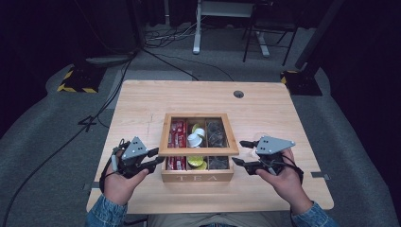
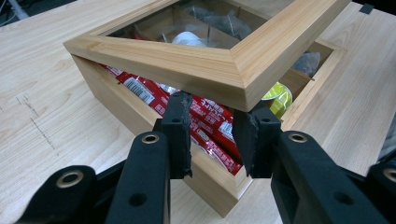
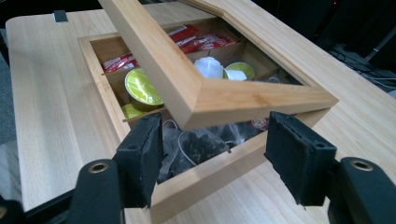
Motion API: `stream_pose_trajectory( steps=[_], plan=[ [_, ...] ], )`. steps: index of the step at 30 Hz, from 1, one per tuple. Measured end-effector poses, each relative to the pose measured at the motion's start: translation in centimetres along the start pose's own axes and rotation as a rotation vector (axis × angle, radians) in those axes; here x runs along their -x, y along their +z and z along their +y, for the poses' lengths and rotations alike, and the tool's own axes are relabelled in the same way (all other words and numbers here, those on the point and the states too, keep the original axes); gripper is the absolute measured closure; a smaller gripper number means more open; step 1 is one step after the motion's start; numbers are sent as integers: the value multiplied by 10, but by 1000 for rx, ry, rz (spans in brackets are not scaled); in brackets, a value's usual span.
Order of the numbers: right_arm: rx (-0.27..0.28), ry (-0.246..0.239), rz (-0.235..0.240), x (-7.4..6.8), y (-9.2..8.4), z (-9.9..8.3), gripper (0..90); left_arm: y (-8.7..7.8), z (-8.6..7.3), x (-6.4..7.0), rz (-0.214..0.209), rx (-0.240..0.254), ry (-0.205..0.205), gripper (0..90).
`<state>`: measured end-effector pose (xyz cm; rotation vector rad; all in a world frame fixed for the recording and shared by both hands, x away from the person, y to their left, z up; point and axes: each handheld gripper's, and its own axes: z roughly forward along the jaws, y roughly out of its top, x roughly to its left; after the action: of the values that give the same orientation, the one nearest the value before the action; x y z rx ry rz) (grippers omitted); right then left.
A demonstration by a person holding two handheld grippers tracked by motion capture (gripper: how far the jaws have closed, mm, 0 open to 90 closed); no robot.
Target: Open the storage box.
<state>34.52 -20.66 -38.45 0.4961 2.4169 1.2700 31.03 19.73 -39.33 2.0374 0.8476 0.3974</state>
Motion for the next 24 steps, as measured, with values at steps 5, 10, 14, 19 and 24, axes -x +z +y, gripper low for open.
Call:
stream_pose_trajectory(
  steps=[5, 10, 14, 19, 24],
  plan=[
    [-10, -28, -7, 0, 6, 5, 389, 0, 0, 1, -3, -7, -5, 661],
    [-21, -60, -24, -1, 10, 6, 405, 0, -1, 1, -3, -5, -7, 661],
    [-7, -90, -33, -1, 10, 9, 443, -1, -1, 0, -3, 18, -8, 655],
    [8, -117, -35, 1, 5, 17, 479, -4, -3, 0, 24, 89, 7, 588],
    [12, -138, -29, 6, 3, 27, 485, -9, -4, 0, 44, 89, 6, 530]
  ],
)
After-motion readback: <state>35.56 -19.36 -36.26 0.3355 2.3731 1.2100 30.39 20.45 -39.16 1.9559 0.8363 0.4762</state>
